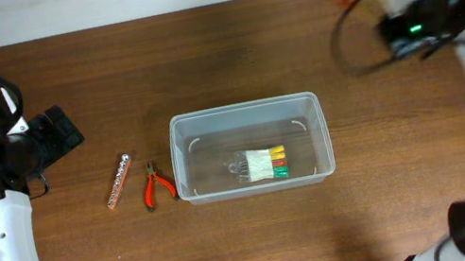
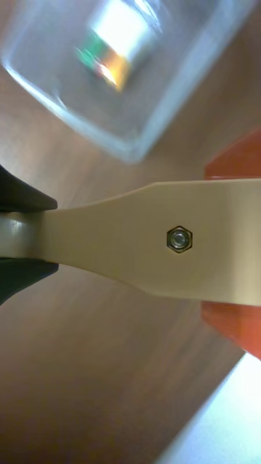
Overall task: Pack container
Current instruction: 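Place the scraper into the container and release with the right gripper, then lower the left gripper onto the orange socket rail and grasp it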
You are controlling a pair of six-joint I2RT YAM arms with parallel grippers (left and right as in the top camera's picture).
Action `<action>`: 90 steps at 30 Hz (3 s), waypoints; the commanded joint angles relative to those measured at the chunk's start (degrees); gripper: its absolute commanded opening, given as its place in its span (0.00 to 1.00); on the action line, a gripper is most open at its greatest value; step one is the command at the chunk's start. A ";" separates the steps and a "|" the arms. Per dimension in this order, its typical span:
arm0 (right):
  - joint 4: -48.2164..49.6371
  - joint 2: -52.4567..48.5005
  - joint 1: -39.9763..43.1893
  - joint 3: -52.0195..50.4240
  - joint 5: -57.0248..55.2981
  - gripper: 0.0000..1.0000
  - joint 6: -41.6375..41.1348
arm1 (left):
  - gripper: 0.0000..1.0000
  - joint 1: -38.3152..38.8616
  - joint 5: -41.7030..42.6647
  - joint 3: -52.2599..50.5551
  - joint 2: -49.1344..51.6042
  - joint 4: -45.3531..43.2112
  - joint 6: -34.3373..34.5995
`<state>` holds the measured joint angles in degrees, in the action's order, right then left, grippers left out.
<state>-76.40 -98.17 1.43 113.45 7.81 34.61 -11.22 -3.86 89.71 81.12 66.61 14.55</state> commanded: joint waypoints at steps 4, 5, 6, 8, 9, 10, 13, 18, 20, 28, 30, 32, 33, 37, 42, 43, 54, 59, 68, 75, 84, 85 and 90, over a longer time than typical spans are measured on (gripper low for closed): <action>-4.20 -2.58 -15.19 -1.07 1.90 0.04 14.69 | 0.99 -0.17 -0.48 -0.48 0.17 -0.13 0.33; -4.13 -3.08 -16.98 -1.75 1.92 0.04 14.69 | 0.99 -0.20 -0.48 -0.48 0.17 -0.13 0.33; -3.85 -3.65 -18.80 -2.73 1.92 0.04 14.69 | 0.99 -0.20 -0.48 -0.48 0.17 -0.13 0.33; -2.75 -4.70 -21.81 -5.07 1.92 0.04 14.69 | 0.99 -0.17 -0.48 -0.48 0.17 -0.15 0.33; -2.12 -5.20 -22.97 -6.27 1.92 0.04 14.71 | 0.99 -0.20 -0.48 -0.48 0.17 -0.13 0.33; -1.33 -5.75 -24.22 -7.76 1.92 0.04 14.71 | 0.99 -0.17 -0.48 -0.48 0.17 -0.15 0.33; 1.20 -7.85 -27.15 -12.66 1.92 0.04 14.69 | 0.99 -0.20 -0.48 -0.48 0.17 -0.13 0.33; 8.44 -10.84 -28.96 -22.12 1.92 0.04 14.62 | 0.99 -0.20 -0.46 -0.48 0.17 -0.13 0.33; 11.39 -11.87 -28.92 -25.62 1.92 0.04 14.47 | 0.99 -0.17 -0.46 -0.48 0.17 -0.11 0.33; 14.34 -12.15 -28.65 -29.59 1.92 0.38 14.47 | 0.99 -0.20 -0.44 -0.48 0.17 -0.13 0.33; 14.32 -12.15 -28.63 -29.59 1.92 0.50 14.45 | 0.99 -0.20 -0.46 -0.48 0.17 -0.13 0.33; 14.27 -12.15 -28.65 -29.57 1.95 0.72 14.45 | 0.99 -0.20 -0.44 -0.48 0.17 -0.09 0.33; 14.23 -12.13 -28.65 -29.46 1.92 0.80 14.43 | 0.99 -0.17 -0.46 -0.48 0.17 -0.09 0.33; 13.03 -11.98 -28.63 -26.53 1.14 0.98 10.01 | 0.99 -0.17 -0.44 -0.48 0.17 0.09 -0.87; 7.39 -10.80 -27.61 -15.04 -4.24 0.99 4.59 | 0.99 -0.17 -0.42 -0.48 0.17 0.72 -7.06; 6.23 -10.51 -26.95 -11.98 -5.44 0.99 3.08 | 0.99 -0.17 -0.42 -0.48 0.17 1.05 -7.43; -2.89 -8.13 -8.39 17.14 -10.78 0.99 -19.30 | 0.99 2.10 -0.52 -1.05 0.17 9.22 -14.14; -6.29 -8.15 0.37 19.08 -8.37 0.99 -19.28 | 0.99 2.23 -1.11 -6.86 0.57 7.28 -20.09; -7.39 -8.31 5.77 18.34 -5.44 0.99 -18.99 | 0.99 2.34 4.26 -16.35 10.60 -2.38 -34.18; -7.41 -8.33 5.77 18.34 -5.44 0.99 -18.80 | 0.99 3.45 3.91 -16.33 23.56 -6.36 -40.19; -7.41 -8.37 5.77 18.34 -5.44 0.99 -18.80 | 0.99 3.45 2.80 -16.33 32.65 -10.36 -40.15; -7.41 -8.37 5.77 18.34 -5.44 0.99 -18.80 | 0.99 3.45 2.14 -16.33 33.24 -10.71 -40.15; -7.39 -8.37 5.77 18.34 -5.44 0.99 -18.80 | 0.99 3.45 -0.28 -16.33 35.26 -11.63 -39.91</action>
<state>-83.81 -106.45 7.05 131.87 1.56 16.43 -7.77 -2.98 73.71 114.02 55.31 -24.47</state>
